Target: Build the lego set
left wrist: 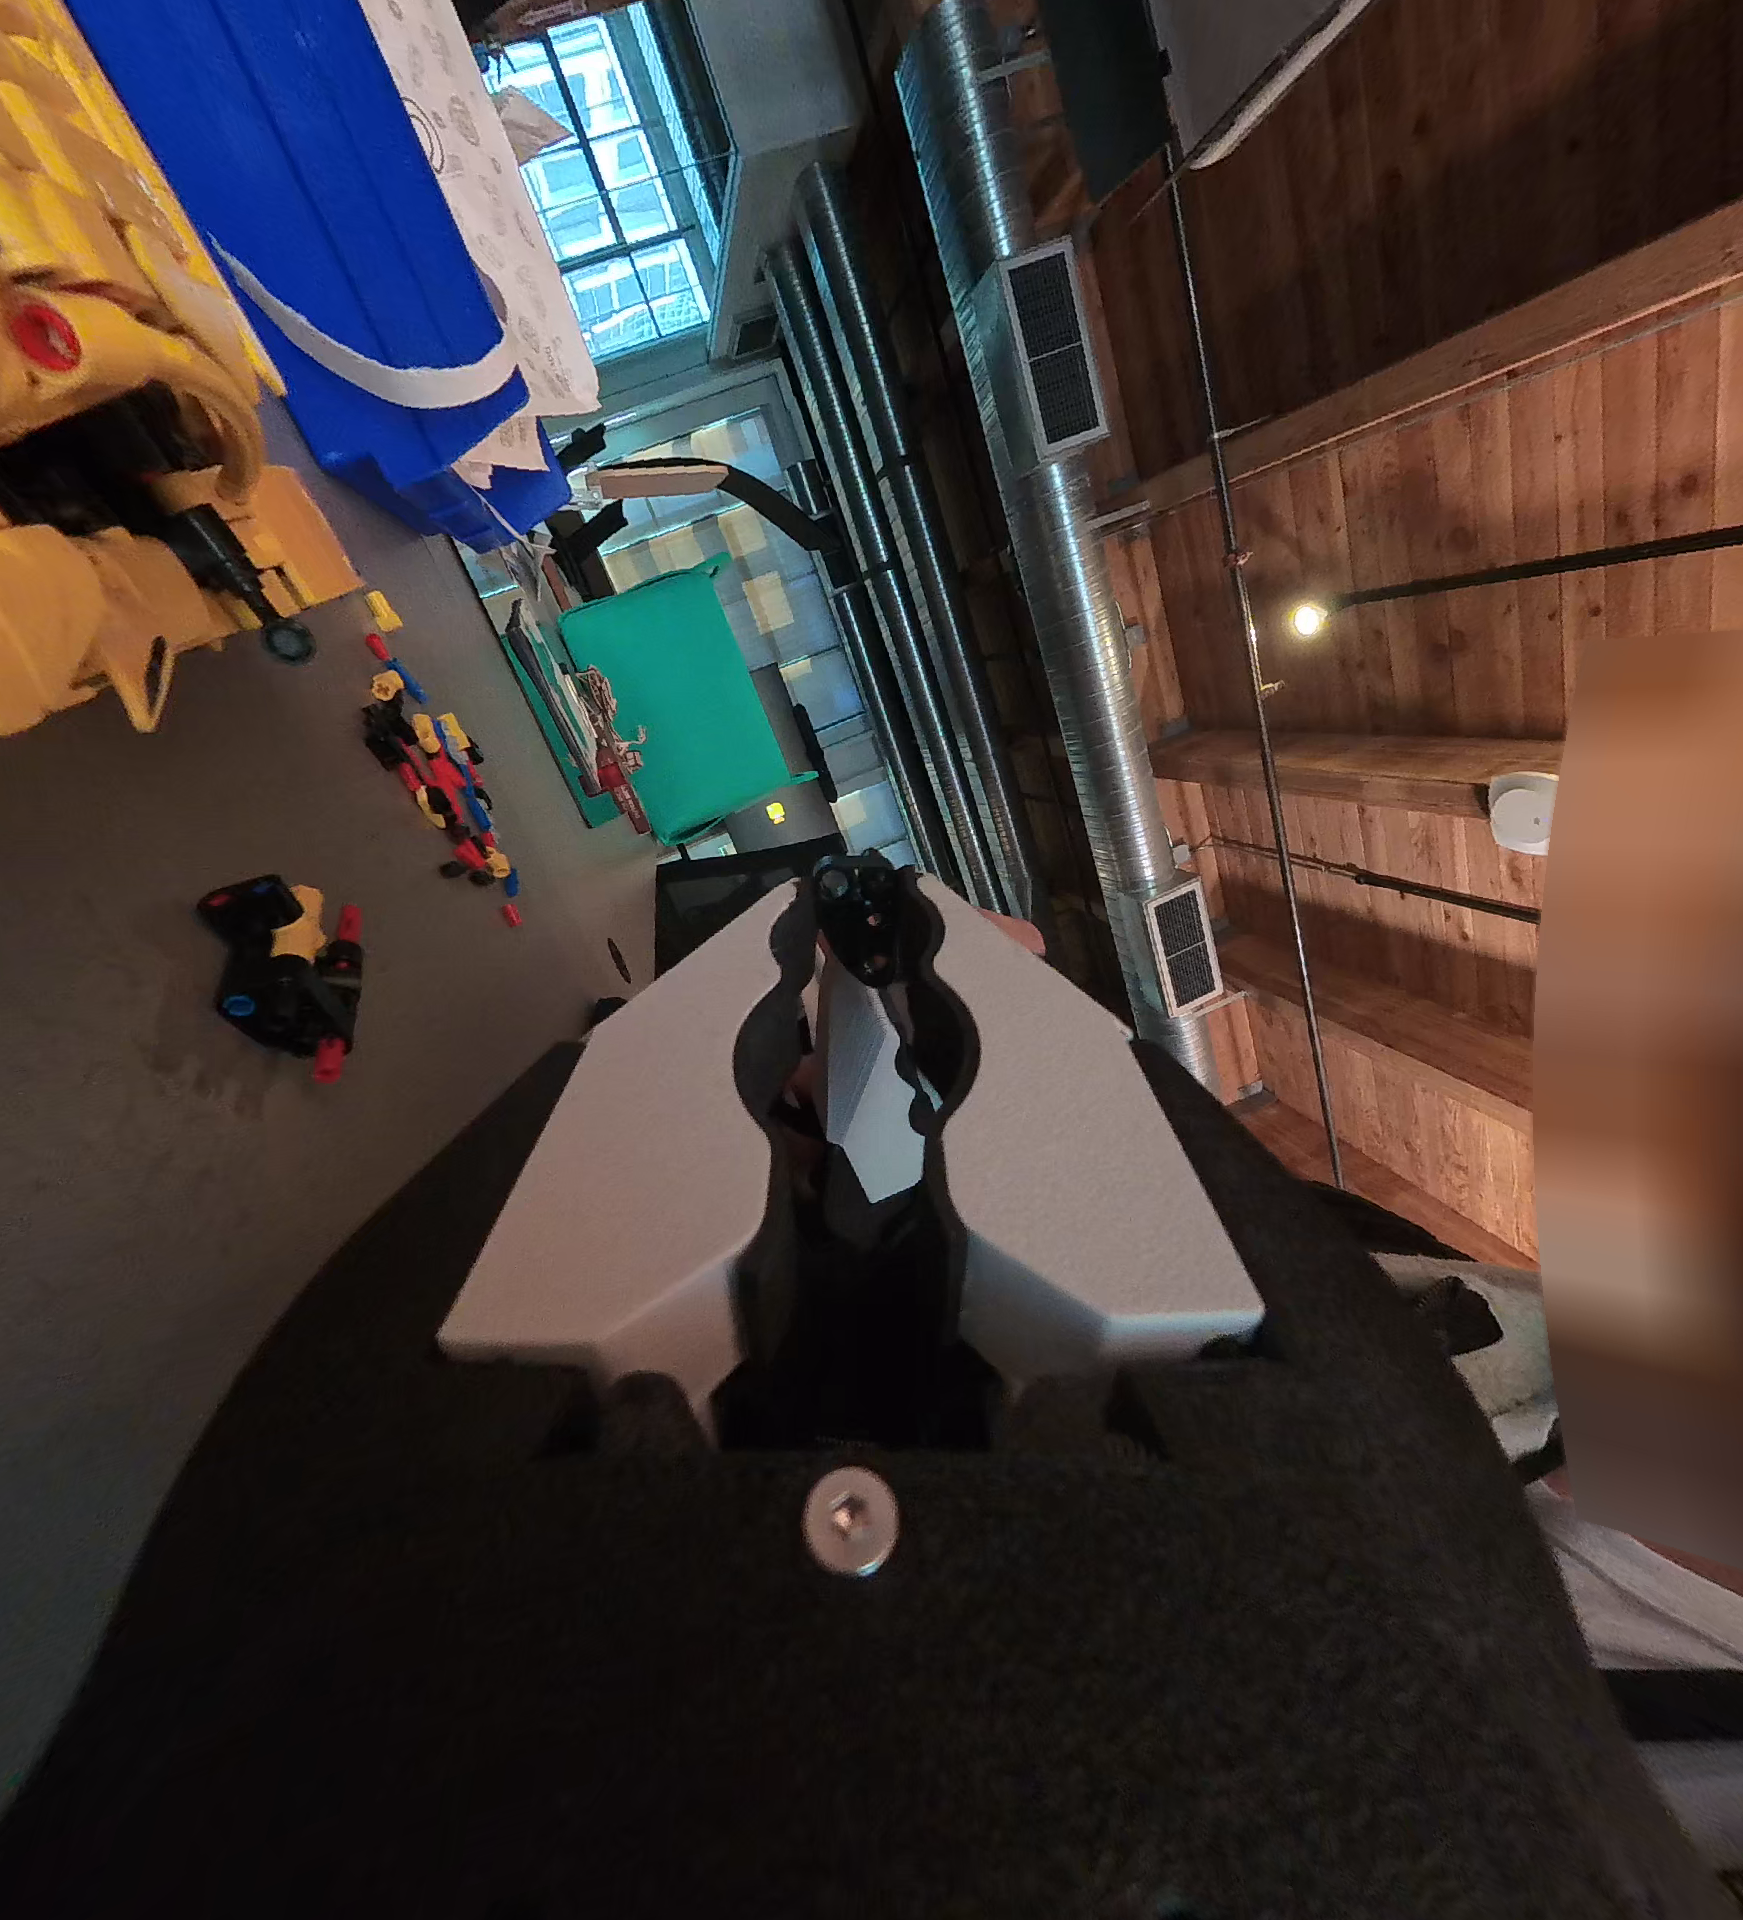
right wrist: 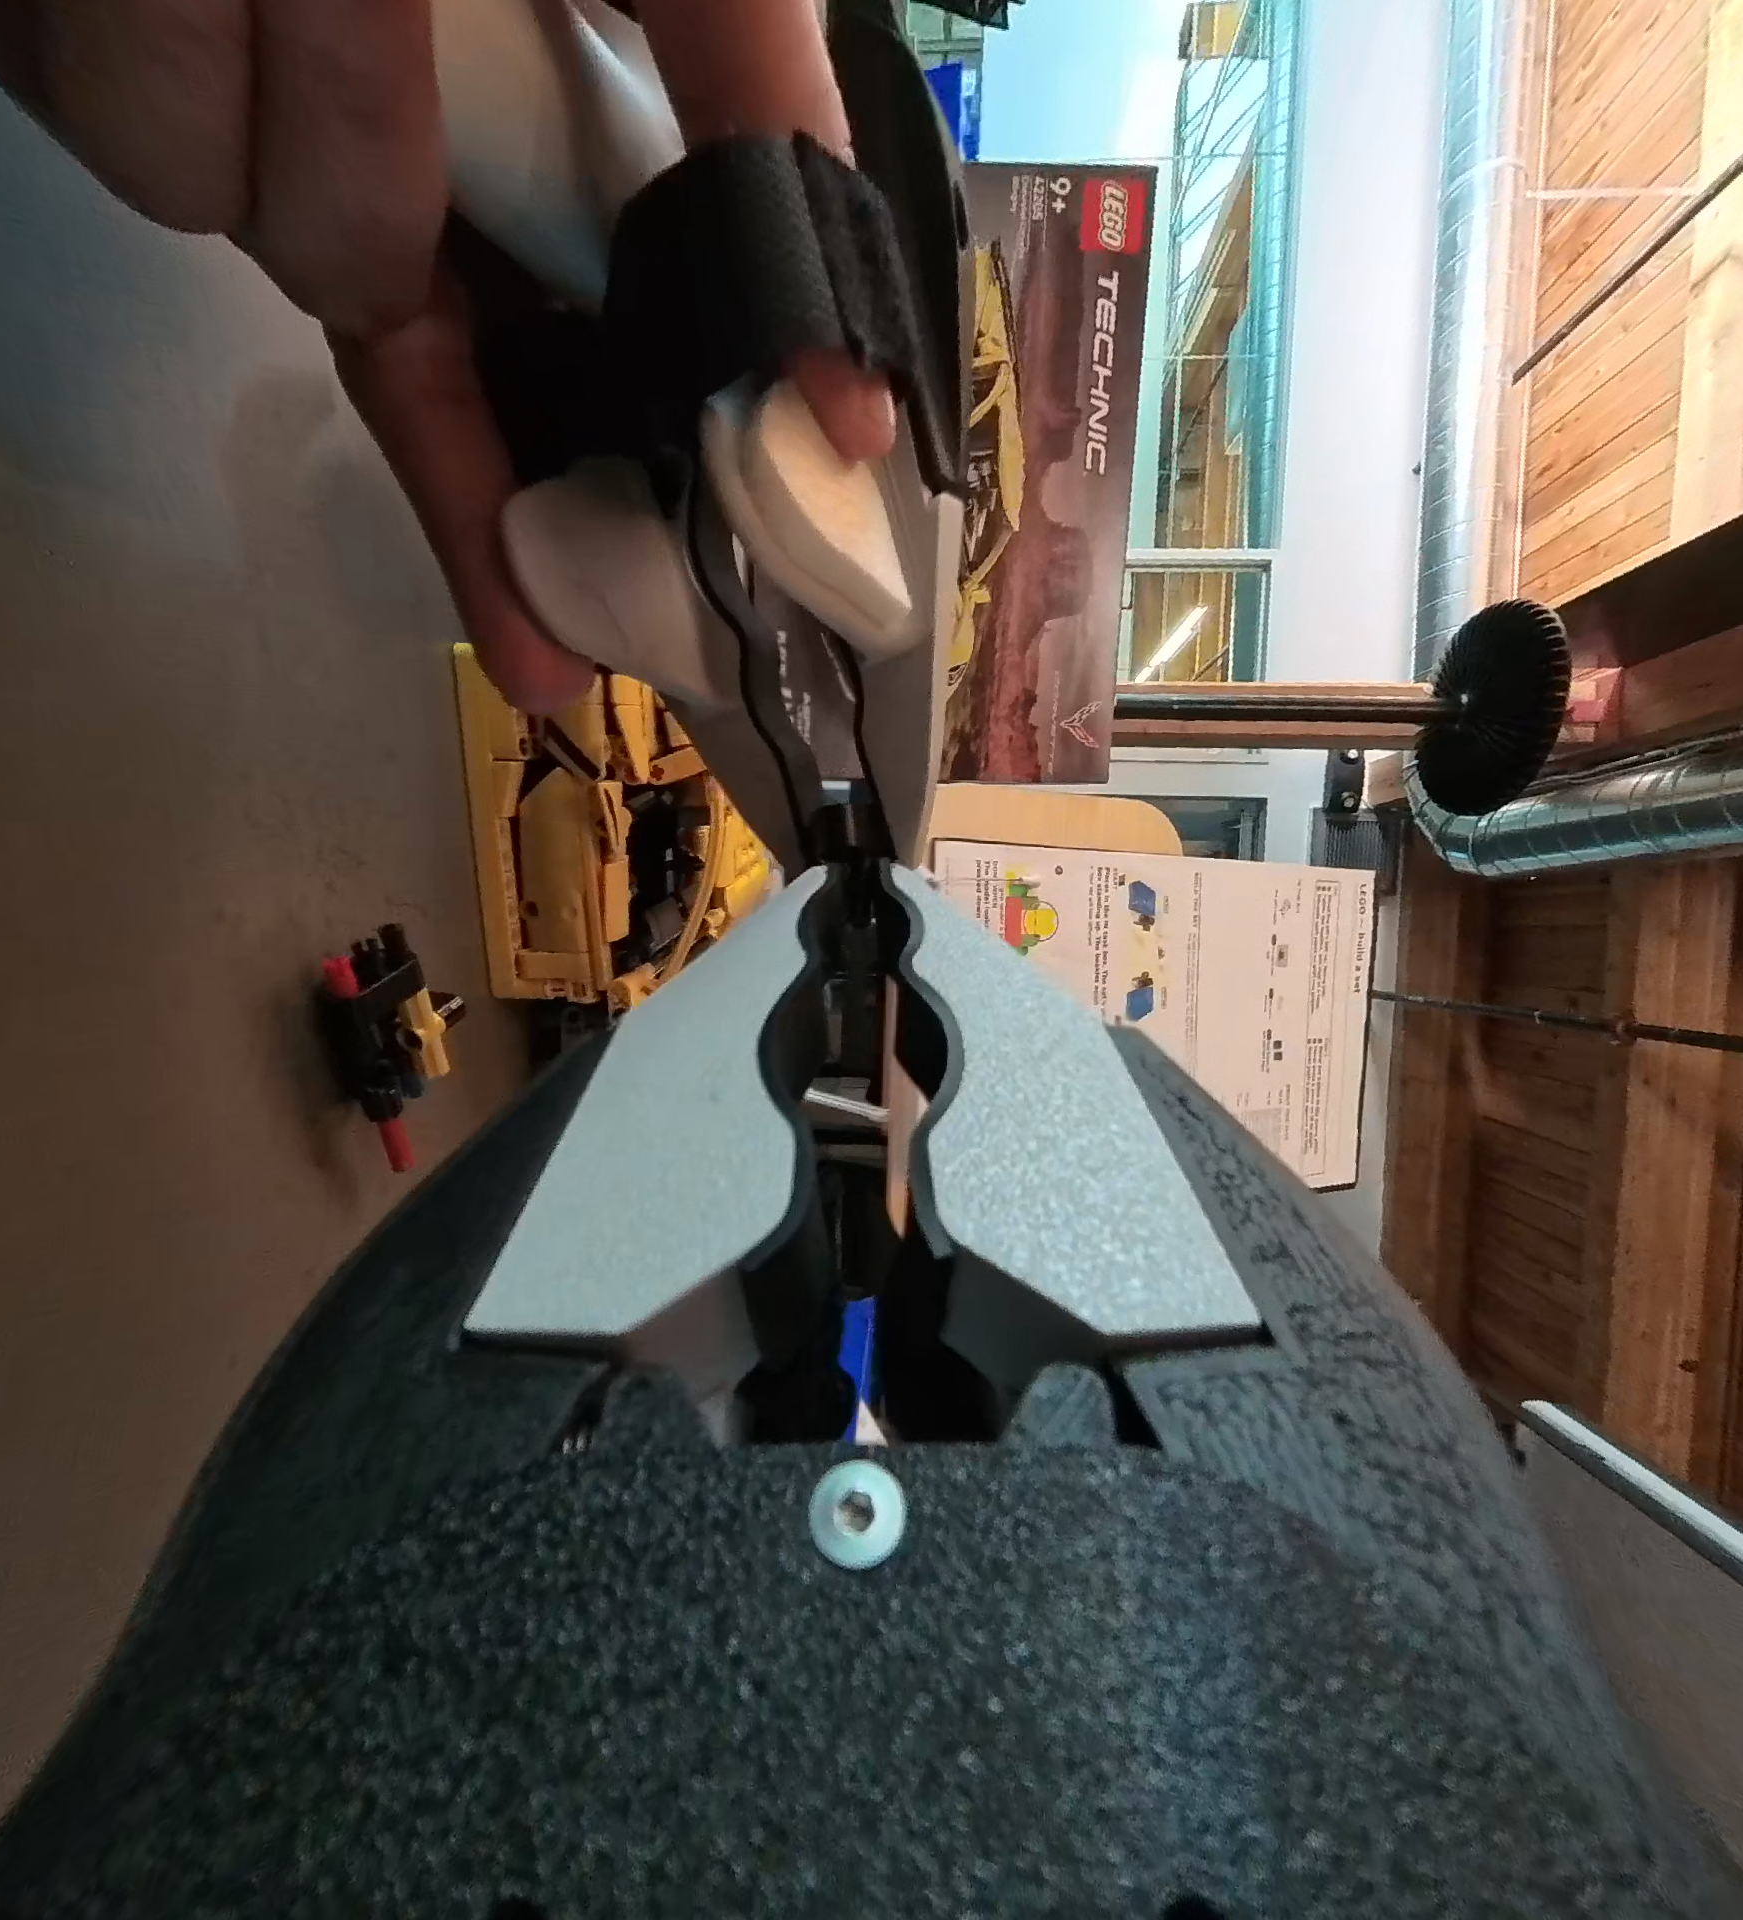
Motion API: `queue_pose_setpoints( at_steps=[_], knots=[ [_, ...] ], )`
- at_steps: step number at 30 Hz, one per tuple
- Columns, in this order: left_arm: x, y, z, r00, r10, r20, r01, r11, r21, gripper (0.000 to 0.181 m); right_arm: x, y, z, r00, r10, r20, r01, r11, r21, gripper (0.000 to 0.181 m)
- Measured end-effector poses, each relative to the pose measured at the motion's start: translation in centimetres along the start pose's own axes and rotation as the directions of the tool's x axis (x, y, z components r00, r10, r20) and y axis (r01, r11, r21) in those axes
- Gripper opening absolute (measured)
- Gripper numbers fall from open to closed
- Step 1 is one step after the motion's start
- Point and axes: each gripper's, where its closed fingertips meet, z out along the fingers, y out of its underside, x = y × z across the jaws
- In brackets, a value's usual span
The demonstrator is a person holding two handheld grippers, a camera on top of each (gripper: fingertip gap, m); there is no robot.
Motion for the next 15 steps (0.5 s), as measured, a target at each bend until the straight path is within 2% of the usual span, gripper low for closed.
queue_pose_setpoints(
  at_steps=[7, 15],
  knots=[
    [-0.32, 0.41, 0.24, 0.999, 0.03, 0.031, -0.029, 0.999, -0.02, 0.015, -0.37, 0.15, -0.3, 0.997, -0.066, 0.048, 0.063, 0.996, 0.059, 0.003],
    [-0.41, 0.61, 0.41, 1.0, -0.028, 0.009, 0.029, 0.999, -0.039, 0.015, -0.45, 0.01, -0.54, 0.985, -0.169, 0.03, 0.162, 0.973, 0.164, 0.003]
  ],
)
